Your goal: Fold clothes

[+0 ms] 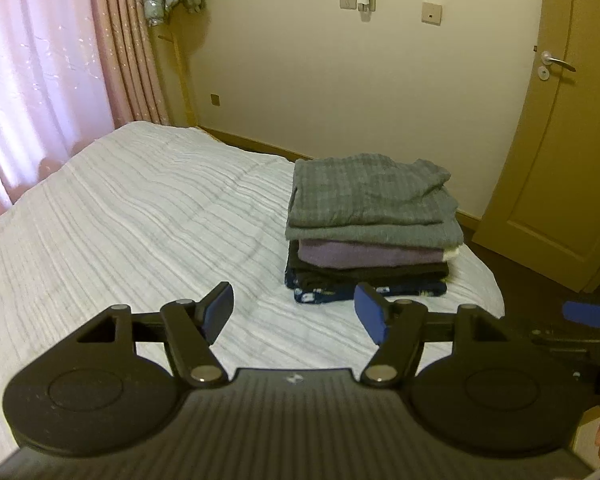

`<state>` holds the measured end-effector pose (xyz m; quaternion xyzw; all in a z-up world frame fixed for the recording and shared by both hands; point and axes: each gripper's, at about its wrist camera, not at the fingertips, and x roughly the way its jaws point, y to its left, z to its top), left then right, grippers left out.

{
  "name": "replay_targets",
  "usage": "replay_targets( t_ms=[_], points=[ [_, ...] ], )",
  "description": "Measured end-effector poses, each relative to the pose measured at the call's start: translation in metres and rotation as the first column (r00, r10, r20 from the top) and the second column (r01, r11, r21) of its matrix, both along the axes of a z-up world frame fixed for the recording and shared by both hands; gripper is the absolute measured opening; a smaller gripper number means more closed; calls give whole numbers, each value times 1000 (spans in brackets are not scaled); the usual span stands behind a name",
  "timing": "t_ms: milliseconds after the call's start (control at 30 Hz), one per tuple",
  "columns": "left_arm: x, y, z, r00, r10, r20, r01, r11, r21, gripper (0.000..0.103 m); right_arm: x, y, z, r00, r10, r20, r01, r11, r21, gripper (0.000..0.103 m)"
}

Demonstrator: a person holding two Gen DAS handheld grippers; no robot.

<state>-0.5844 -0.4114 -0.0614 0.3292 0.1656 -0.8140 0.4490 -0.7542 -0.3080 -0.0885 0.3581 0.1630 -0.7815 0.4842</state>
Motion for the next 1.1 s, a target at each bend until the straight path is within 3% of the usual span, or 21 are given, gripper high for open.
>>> replay_targets(
  t_ms=[133, 400, 733, 1100],
  points=[
    [14, 24, -2, 1000, 4, 4, -4, 1000, 13, 65, 17, 26, 0, 1000, -20, 12, 20, 1000, -5, 84],
    [25, 53, -13, 1000, -6, 8, 6, 997, 80, 65, 37, 56, 2, 999, -24, -48, 25, 999, 33, 84],
    [19, 60, -32, 999, -16, 42, 11, 992, 123, 65, 36, 61, -8, 1000, -6, 4, 6, 998, 60, 84],
    [-2, 39, -44, 998, -4, 62, -3, 993, 115, 65, 12, 38, -16, 999, 1, 37, -4, 997, 80, 84]
  ],
)
